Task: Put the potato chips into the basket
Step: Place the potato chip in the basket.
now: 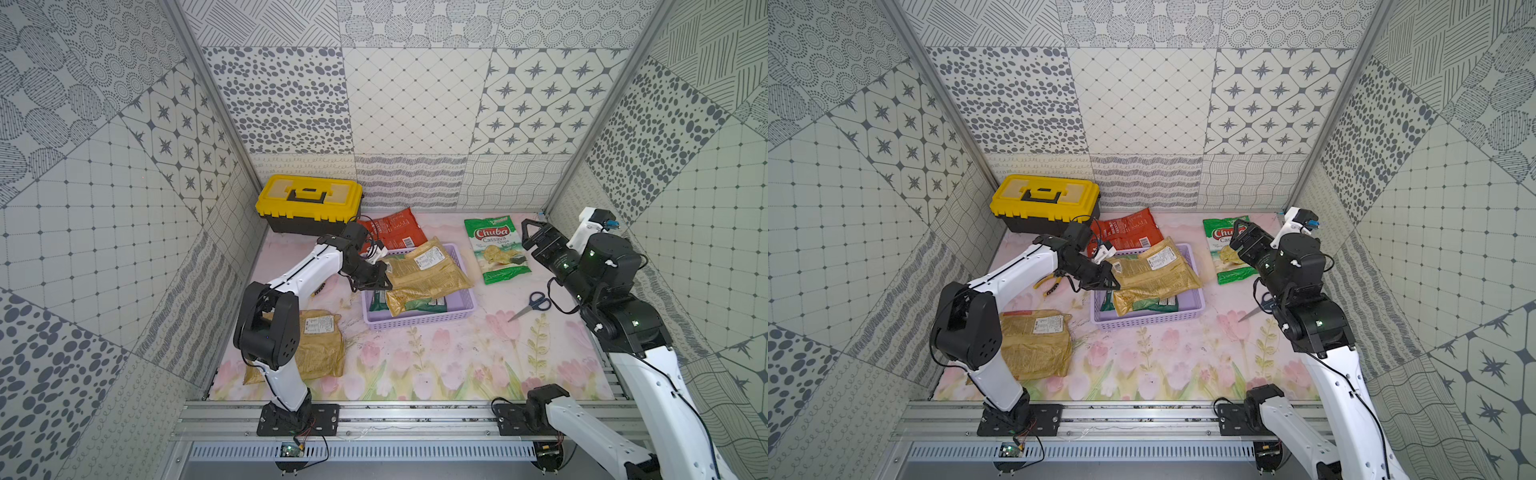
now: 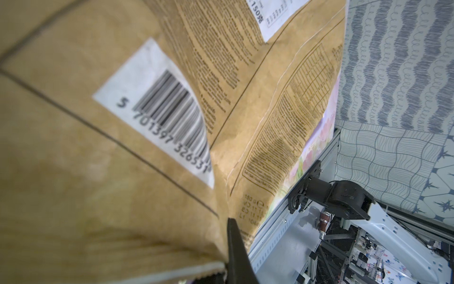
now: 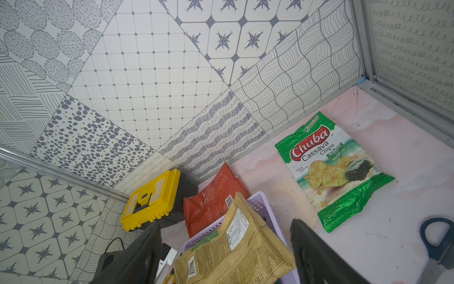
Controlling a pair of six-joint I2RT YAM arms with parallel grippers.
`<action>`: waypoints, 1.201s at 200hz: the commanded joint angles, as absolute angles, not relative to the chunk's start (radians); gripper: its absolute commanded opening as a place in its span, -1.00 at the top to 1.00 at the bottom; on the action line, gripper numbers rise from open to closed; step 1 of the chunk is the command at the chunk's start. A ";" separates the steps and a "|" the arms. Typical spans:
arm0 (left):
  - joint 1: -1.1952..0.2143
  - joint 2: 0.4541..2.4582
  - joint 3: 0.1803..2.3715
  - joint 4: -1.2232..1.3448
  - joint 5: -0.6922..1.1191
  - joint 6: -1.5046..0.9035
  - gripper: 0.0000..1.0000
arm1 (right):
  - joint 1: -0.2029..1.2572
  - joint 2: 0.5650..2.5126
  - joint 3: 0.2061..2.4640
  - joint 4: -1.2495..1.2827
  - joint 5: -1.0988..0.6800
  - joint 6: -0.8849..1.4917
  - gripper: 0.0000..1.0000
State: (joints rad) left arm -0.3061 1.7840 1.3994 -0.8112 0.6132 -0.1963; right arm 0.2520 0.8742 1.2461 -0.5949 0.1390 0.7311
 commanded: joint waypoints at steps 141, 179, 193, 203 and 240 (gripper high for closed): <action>-0.275 1.744 1.427 -0.799 0.118 -0.107 0.09 | 0.410 1.205 1.335 -0.666 -0.027 0.683 -0.69; -0.275 1.468 1.214 -0.510 0.135 -0.110 -0.02 | 0.649 1.484 1.441 -0.726 0.093 0.591 -0.76; -0.275 1.350 1.130 -0.407 0.104 -0.107 -0.06 | 0.727 1.602 1.502 -0.752 0.154 0.578 -0.90; -0.275 1.288 1.081 -0.359 0.065 -0.107 -0.07 | 0.774 1.686 1.560 -0.776 0.196 0.566 -0.93; -0.275 1.168 0.986 -0.265 -0.073 -0.121 -0.08 | 0.843 1.925 1.687 -0.803 0.222 0.549 -0.93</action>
State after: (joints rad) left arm -0.2813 1.2778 1.0679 -0.5140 0.1078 -0.1066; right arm 0.8234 1.8336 1.6234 -0.7578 0.1741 0.5747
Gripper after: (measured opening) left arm 0.541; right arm 0.966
